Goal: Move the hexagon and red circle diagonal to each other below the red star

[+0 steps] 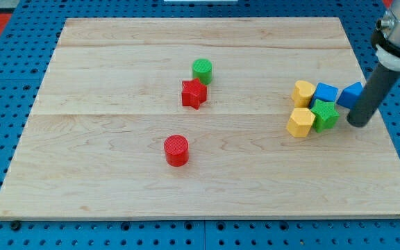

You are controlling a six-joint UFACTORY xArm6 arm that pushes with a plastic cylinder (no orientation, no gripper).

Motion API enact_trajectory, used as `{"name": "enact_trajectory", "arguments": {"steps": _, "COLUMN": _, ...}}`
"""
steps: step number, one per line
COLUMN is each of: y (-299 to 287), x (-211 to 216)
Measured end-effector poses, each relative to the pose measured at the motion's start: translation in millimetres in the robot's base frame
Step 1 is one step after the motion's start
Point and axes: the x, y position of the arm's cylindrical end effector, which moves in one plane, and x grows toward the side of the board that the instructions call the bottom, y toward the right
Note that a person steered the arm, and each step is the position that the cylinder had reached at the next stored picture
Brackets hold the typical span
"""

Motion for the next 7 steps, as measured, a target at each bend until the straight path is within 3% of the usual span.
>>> {"name": "enact_trajectory", "arguments": {"steps": 2, "y": -34.0, "x": -2.2}}
{"name": "enact_trajectory", "arguments": {"steps": 5, "y": -151.1, "x": 49.7}}
{"name": "enact_trajectory", "arguments": {"steps": 7, "y": -170.5, "x": 51.8}}
